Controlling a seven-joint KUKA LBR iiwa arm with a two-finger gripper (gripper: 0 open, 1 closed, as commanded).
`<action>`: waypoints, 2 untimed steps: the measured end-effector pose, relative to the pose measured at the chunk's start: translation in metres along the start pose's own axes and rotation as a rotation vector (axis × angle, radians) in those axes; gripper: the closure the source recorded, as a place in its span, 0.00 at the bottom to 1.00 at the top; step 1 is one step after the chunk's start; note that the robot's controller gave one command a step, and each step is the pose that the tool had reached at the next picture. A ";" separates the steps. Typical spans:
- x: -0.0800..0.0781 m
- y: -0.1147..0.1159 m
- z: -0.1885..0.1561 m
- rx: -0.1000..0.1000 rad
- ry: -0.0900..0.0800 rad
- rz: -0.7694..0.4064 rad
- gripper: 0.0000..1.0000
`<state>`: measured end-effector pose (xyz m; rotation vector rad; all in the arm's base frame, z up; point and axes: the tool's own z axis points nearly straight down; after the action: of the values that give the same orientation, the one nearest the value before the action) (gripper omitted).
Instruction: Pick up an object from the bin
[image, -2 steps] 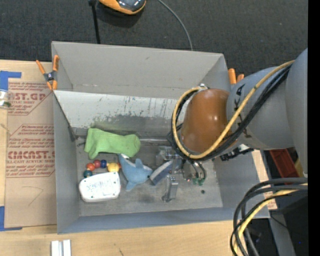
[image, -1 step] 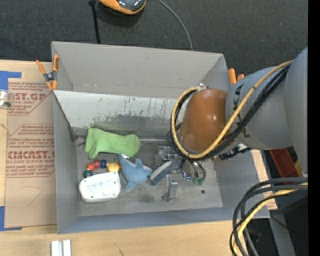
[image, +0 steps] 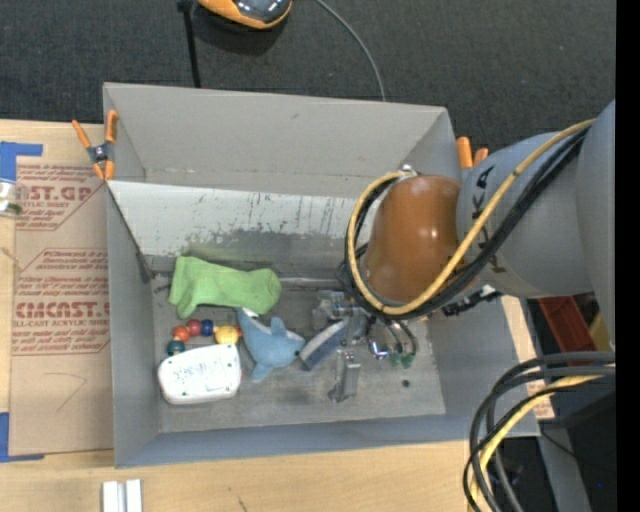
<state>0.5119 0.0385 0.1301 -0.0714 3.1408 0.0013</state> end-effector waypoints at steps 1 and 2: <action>-0.003 -0.008 0.004 0.000 -0.001 -0.057 0.00; -0.007 -0.008 0.004 0.000 0.003 -0.060 0.00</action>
Offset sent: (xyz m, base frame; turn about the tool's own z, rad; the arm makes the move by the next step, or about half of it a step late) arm 0.0239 -0.0016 0.0004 -0.0709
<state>0.5195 0.0310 0.1262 -0.1665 3.1397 0.0008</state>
